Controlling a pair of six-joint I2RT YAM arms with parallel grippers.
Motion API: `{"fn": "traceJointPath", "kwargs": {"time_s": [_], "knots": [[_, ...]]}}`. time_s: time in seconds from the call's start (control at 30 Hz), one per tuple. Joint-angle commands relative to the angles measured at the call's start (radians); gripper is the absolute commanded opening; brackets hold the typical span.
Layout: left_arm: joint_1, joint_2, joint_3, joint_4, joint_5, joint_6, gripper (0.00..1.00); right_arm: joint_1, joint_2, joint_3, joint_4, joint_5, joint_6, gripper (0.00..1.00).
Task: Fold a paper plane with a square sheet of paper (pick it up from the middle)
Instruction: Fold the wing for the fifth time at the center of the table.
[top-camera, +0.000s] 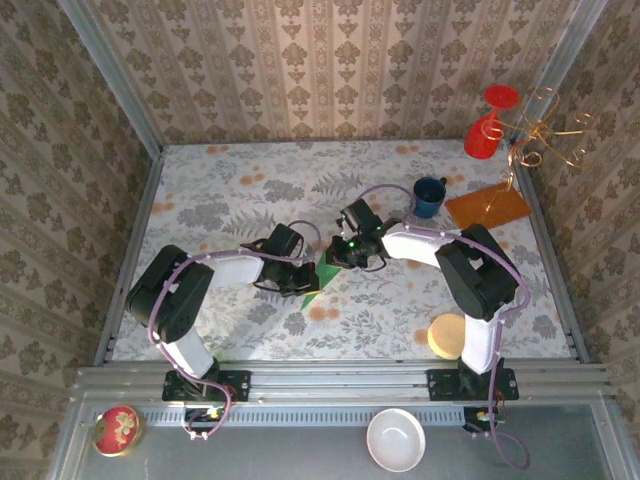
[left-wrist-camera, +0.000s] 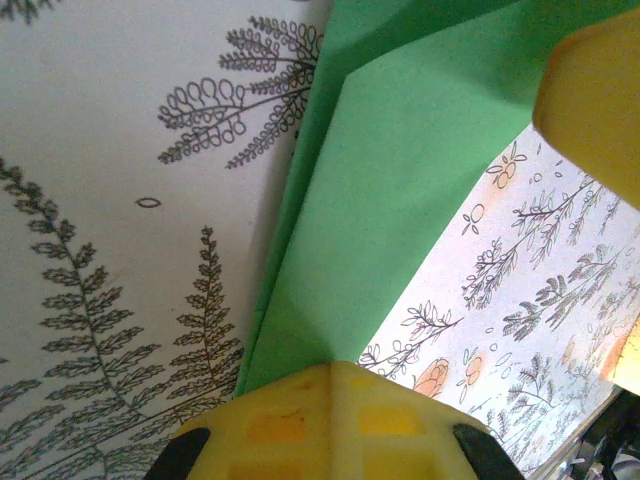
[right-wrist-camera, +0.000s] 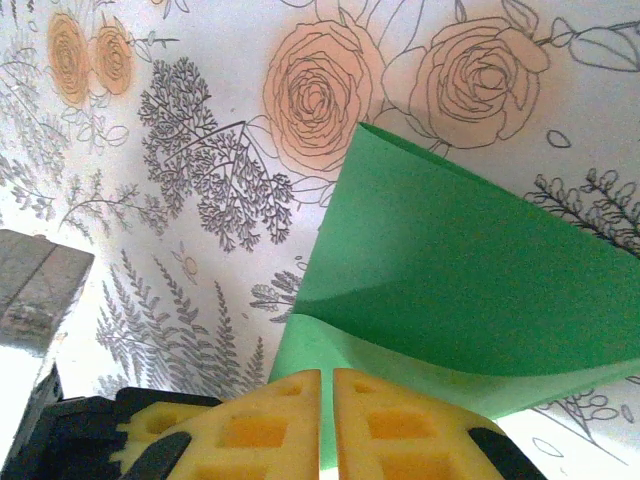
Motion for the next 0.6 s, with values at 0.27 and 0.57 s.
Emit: {"fn": "traceJointPath", "kwargs": {"time_s": [0.27,0.57], "knots": [[0.000,0.046,-0.004,-0.098,-0.063,0.004,0.00,-0.010,0.052,0.015,-0.024,-0.060,-0.073,0.13],[0.000,0.049,-0.019,-0.110,-0.067,-0.005,0.00,-0.040,0.073,-0.015,-0.029,-0.045,-0.089,0.12]]}}
